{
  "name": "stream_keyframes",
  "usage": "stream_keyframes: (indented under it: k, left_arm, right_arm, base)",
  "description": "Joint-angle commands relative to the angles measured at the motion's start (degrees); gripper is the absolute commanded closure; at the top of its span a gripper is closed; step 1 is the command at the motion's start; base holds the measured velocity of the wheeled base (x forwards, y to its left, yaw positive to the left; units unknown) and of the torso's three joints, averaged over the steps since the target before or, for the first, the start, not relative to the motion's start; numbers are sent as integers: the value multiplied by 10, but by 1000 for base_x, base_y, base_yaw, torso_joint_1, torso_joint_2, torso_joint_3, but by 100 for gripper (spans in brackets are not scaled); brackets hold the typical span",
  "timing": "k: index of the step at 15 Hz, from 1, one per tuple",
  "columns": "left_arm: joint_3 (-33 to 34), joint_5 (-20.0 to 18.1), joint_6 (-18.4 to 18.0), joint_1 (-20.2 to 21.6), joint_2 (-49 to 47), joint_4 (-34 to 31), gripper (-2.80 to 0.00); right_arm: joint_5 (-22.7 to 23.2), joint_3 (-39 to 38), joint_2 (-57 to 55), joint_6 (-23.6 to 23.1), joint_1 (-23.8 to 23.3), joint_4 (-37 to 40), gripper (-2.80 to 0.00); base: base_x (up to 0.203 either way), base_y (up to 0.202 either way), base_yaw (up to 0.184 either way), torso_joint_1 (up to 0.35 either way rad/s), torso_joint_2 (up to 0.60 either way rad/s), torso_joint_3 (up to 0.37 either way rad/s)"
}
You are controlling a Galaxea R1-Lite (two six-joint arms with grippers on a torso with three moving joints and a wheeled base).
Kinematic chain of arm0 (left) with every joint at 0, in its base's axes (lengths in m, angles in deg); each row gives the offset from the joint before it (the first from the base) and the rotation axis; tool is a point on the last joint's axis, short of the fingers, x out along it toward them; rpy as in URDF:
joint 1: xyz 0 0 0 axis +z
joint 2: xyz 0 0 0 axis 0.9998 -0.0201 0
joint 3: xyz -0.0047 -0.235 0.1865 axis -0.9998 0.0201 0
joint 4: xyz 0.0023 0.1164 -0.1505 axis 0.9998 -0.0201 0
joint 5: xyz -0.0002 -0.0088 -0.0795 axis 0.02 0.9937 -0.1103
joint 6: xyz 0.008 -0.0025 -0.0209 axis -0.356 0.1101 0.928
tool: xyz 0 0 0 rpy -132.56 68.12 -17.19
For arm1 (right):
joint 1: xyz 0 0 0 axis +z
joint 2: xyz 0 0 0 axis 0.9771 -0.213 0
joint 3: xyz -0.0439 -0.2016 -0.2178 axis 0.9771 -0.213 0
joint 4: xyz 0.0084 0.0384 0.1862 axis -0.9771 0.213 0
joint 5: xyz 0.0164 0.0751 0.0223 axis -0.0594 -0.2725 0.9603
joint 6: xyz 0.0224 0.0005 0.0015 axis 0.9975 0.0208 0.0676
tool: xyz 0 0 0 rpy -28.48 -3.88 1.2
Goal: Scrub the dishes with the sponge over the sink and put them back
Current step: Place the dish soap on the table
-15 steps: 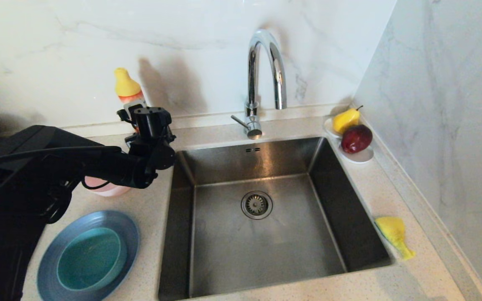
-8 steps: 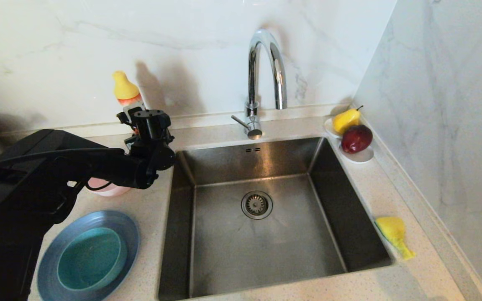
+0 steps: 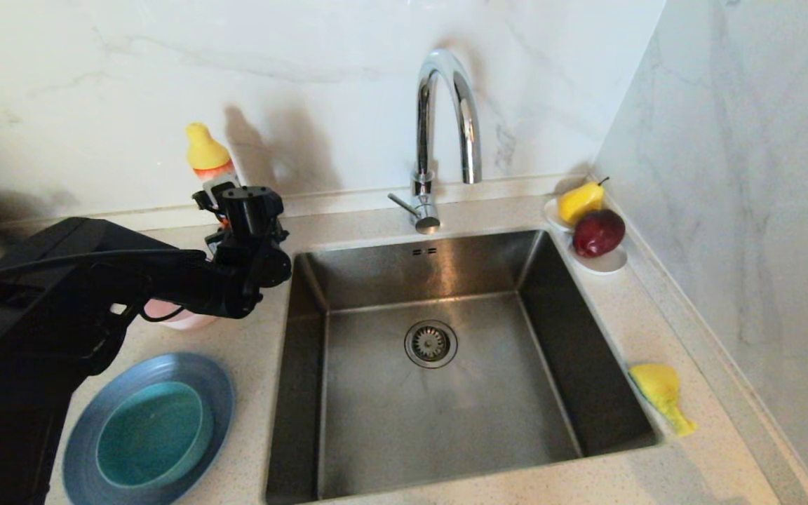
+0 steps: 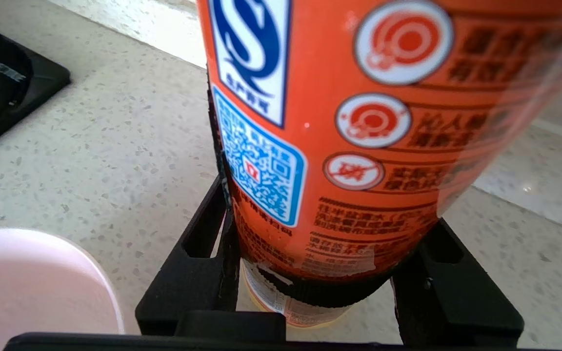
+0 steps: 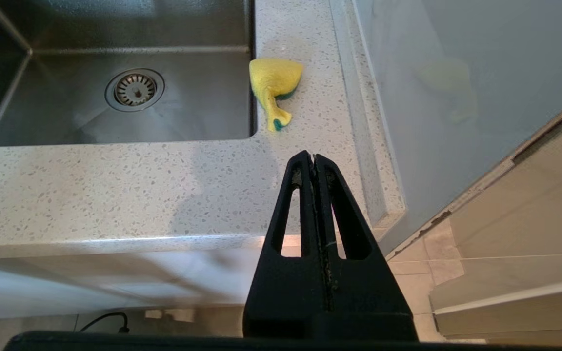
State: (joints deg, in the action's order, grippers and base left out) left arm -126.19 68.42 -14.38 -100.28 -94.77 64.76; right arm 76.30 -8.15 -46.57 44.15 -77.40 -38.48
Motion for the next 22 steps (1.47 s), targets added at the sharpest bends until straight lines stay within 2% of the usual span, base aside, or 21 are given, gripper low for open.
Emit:
stream_keyframes:
  k: [1,7,8,16,22]
  left_arm:
    - [0,3,1,1,-3,1,0]
    - [0,3,1,5,-7,1,0]
    - [0,2,0,6,-7,1,-280]
    - [-4,2,4,4,5,1,-280]
    - [5,1,-2,5,103,-11,-280]
  right_arm:
    - [0,0,0,0,0,0,0]
    - [0,0,0,0,0,0,0]
    - [0,0,0,0,0,0,0]
    - [0,0,0,0,0,0,0]
    - [0,0,0,0,0,0,0]
  base:
    - [0,0,0,0,0,0]
    - [0,0,0,0,0,0]
    - [0,0,0,0,0,0]
    - [0,0,0,0,0,0]
    - [0,0,0,0,0,0]
